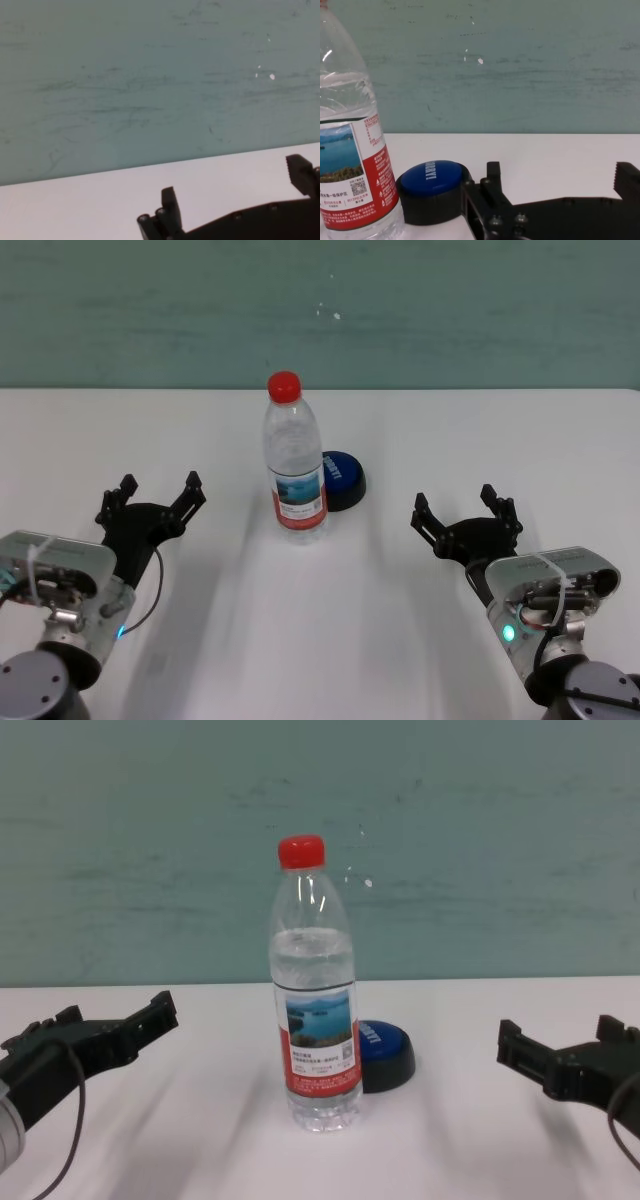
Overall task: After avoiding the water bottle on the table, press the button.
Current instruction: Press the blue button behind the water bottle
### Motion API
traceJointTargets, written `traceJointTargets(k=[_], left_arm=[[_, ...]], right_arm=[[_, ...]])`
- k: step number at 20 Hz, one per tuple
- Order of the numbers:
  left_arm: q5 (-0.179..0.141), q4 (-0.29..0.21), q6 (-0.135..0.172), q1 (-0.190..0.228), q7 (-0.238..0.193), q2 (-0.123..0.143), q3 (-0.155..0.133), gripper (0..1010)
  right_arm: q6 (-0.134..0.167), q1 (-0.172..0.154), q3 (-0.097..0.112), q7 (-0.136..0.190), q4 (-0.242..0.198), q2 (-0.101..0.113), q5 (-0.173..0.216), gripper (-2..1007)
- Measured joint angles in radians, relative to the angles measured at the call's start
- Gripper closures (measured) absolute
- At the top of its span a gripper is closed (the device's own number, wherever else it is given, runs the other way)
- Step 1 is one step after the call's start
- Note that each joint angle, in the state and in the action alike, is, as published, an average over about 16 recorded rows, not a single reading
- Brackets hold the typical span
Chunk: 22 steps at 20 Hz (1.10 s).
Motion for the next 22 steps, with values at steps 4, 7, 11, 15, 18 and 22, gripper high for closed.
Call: traceJointTargets(k=[4,7,11,15,18,22], left_arm=[[0.000,0.000,0.000,0.000,0.000,0.000,0.000,10],[0.000,0.000,0.000,0.000,0.000,0.000,0.000,10],[0.000,0.000,0.000,0.000,0.000,0.000,0.000,10],[0.000,0.000,0.000,0.000,0.000,0.000,0.000,10],[0.000,0.000,0.000,0.000,0.000,0.000,0.000,10],[0.000,0.000,0.000,0.000,0.000,0.000,0.000,10]], right_arm=[[0.000,0.000,0.000,0.000,0.000,0.000,0.000,1],[0.000,0.000,0.000,0.000,0.000,0.000,0.000,1],[0.000,0.000,0.000,0.000,0.000,0.000,0.000,1],[0.000,0.000,0.000,0.000,0.000,0.000,0.000,1],[0.000,0.000,0.000,0.000,0.000,0.000,0.000,1],[0.000,0.000,0.000,0.000,0.000,0.000,0.000,1]])
